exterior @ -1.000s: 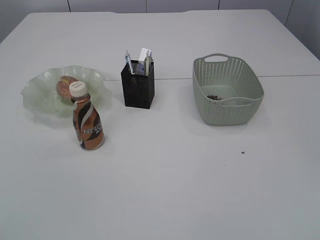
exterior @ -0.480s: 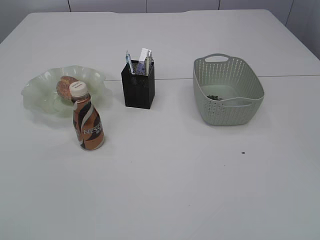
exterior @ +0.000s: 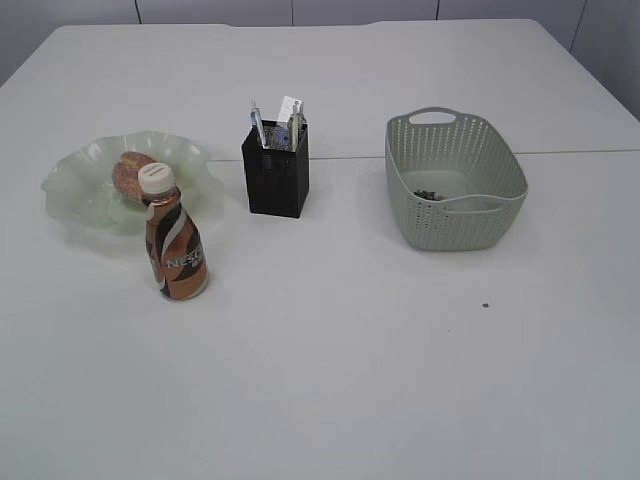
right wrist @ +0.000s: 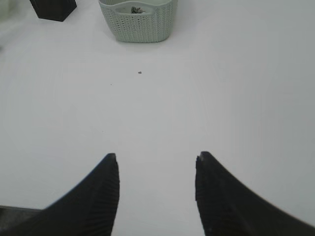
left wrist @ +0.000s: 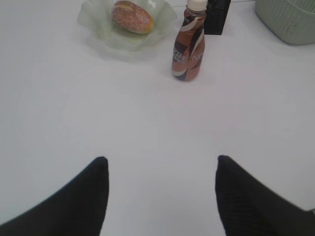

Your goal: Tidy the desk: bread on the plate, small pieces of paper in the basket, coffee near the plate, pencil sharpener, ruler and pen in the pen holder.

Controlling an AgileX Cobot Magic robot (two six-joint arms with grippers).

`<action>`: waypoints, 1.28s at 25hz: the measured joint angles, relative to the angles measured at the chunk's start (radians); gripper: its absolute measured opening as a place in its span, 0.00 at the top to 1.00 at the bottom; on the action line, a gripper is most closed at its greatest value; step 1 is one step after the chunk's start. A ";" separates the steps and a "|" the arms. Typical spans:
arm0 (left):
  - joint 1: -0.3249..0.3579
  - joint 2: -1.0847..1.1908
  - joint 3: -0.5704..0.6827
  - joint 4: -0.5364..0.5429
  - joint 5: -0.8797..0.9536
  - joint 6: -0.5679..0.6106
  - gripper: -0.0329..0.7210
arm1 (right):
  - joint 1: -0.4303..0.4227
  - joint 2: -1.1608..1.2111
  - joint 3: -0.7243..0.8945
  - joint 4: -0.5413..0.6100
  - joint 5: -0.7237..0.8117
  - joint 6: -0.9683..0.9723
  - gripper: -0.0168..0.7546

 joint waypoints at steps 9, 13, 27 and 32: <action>0.182 0.000 0.000 0.000 0.000 0.000 0.32 | -0.039 0.000 0.000 0.003 -0.002 0.000 0.49; 0.195 0.000 0.000 0.000 0.000 0.000 0.33 | -0.065 0.000 0.001 0.005 -0.002 0.000 0.49; 0.239 0.000 0.000 -0.004 0.000 0.050 0.38 | -0.067 0.000 0.002 0.016 -0.002 -0.051 0.49; 0.239 0.000 0.000 -0.011 0.000 0.066 0.38 | -0.067 0.000 0.002 0.016 -0.002 -0.070 0.49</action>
